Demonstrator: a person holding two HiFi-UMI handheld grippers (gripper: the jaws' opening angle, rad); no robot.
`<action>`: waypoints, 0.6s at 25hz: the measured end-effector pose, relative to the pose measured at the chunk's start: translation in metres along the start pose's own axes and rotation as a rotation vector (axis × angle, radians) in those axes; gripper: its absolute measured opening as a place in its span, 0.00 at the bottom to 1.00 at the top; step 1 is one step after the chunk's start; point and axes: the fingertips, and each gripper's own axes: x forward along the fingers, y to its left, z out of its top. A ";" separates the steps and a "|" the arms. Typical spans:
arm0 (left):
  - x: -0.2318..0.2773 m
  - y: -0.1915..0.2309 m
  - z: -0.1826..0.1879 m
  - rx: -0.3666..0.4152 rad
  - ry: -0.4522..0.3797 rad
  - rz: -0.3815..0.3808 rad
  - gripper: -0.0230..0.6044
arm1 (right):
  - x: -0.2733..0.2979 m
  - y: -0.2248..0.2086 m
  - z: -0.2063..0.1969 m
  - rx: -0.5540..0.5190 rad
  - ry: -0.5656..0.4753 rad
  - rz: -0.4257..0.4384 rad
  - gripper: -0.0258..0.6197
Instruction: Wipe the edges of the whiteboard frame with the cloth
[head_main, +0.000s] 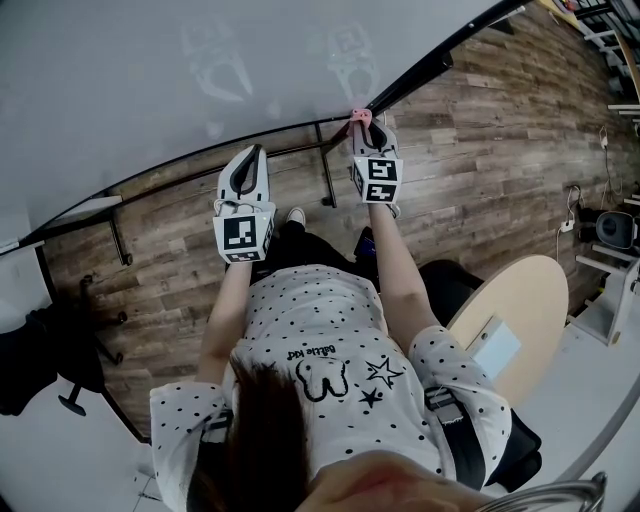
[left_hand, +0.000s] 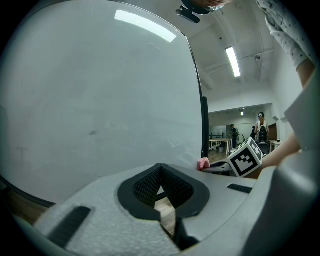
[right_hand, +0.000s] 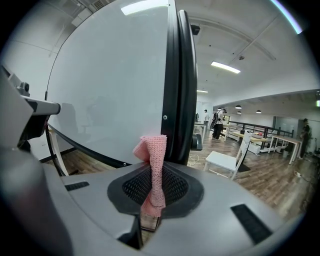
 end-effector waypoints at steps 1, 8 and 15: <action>0.000 0.000 0.000 0.000 0.000 0.002 0.06 | 0.000 0.000 0.000 0.002 0.001 0.001 0.09; -0.004 0.002 0.002 0.003 -0.002 0.008 0.06 | 0.000 -0.001 -0.002 0.015 0.006 0.003 0.09; -0.018 0.006 0.011 -0.001 -0.017 0.000 0.06 | -0.018 -0.005 0.001 0.079 0.003 -0.015 0.09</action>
